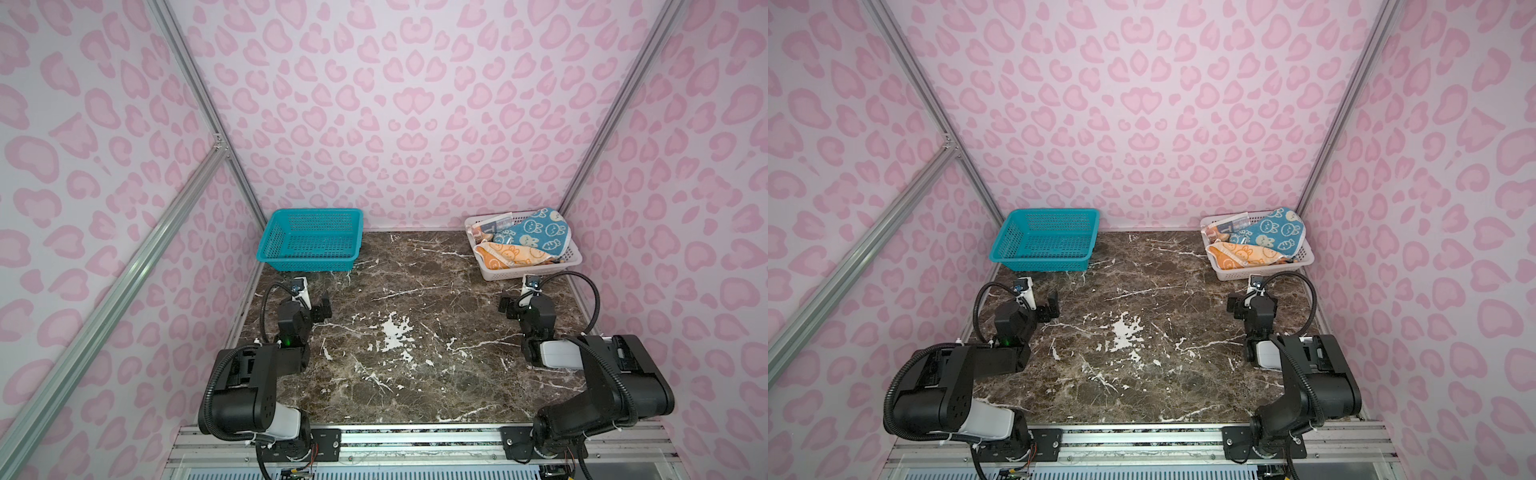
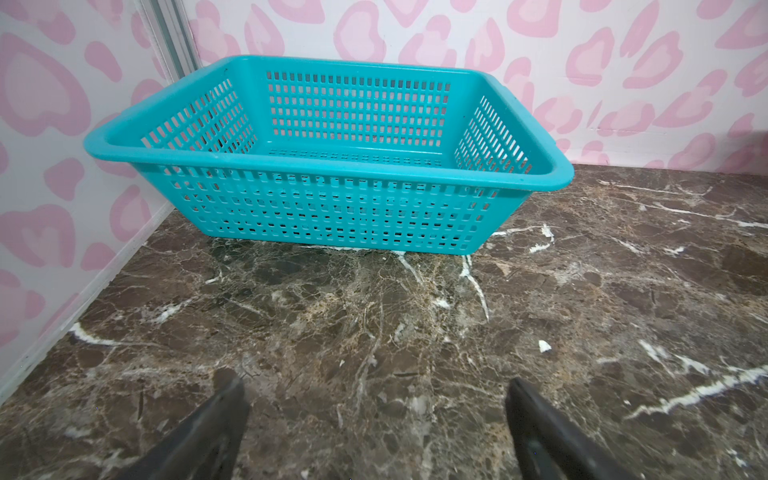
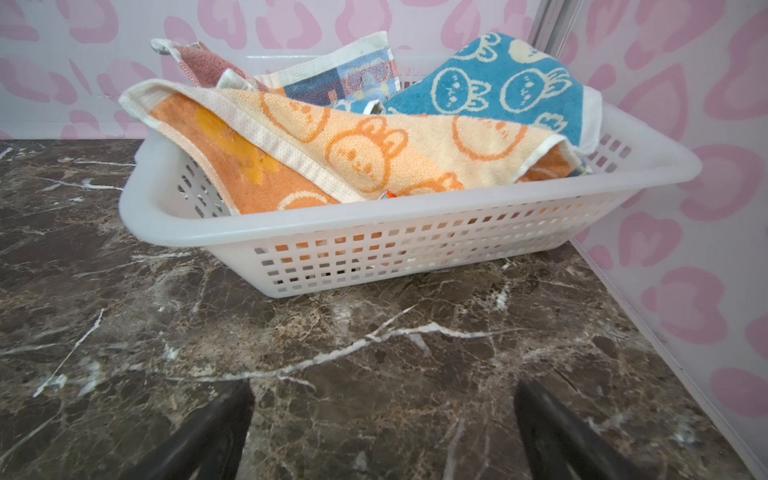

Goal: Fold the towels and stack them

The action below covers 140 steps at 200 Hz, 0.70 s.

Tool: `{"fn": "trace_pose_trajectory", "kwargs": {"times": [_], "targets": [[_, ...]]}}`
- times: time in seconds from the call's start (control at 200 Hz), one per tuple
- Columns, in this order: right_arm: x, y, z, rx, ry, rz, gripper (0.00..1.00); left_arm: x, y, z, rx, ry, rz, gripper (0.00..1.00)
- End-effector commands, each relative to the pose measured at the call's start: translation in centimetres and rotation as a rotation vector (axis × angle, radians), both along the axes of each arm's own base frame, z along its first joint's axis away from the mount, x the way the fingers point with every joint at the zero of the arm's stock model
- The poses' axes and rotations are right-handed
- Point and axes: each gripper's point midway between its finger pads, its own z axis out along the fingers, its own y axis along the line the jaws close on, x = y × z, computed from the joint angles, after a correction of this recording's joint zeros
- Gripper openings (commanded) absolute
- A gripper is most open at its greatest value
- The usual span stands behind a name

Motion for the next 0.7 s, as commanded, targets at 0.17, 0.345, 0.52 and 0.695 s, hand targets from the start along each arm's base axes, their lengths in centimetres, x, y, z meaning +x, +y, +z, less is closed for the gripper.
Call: {"fn": "trace_pose_trajectory", "kwargs": {"times": [0.17,0.345,0.52,0.695], "targets": [[-0.6,1.1,3.8,-0.029,-0.034,0.036,1.0,1.0,-0.3,5.9,0.009,-0.033,-0.023,0.97],[-0.3,1.8,8.3,-0.041,-0.031,0.03,0.99,0.8,-0.3,12.2,0.005,-0.119,-0.015,0.98],[0.6,1.0,12.7,0.011,-0.014,-0.031,0.95,-0.2,-1.5,16.3,-0.07,-0.105,-0.06,0.98],[2.7,1.2,13.2,0.013,0.145,-0.018,0.92,-2.0,-3.1,17.3,-0.141,-0.039,-0.105,0.98]]}}
